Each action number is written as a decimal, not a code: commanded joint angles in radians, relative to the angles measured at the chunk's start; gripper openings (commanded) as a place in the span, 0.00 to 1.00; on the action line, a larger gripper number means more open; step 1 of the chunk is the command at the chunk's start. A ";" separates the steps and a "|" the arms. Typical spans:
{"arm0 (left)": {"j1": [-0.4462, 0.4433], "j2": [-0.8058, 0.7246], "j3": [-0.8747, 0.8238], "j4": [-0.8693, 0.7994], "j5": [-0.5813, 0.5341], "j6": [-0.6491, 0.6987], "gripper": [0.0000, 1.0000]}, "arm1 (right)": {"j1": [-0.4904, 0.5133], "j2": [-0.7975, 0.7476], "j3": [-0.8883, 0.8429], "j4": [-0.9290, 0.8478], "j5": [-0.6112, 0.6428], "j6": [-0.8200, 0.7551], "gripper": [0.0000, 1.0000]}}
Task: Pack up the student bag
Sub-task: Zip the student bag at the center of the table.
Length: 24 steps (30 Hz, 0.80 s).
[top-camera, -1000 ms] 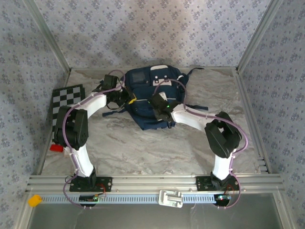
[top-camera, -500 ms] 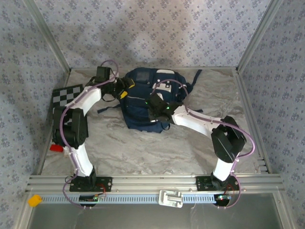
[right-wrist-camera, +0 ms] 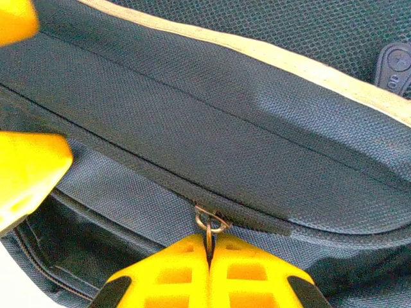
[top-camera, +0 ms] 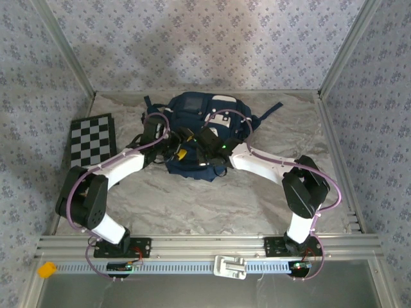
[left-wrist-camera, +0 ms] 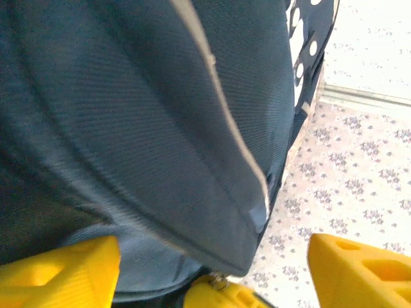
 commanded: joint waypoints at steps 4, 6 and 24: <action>-0.027 0.077 0.078 0.061 -0.104 -0.090 0.48 | 0.005 0.002 0.012 -0.016 0.022 0.038 0.00; -0.030 0.088 0.081 0.037 -0.130 -0.090 0.35 | 0.003 0.000 0.013 -0.019 0.029 0.035 0.00; 0.174 0.028 0.080 -0.215 -0.008 0.347 0.00 | -0.119 -0.128 -0.178 -0.080 0.130 -0.129 0.00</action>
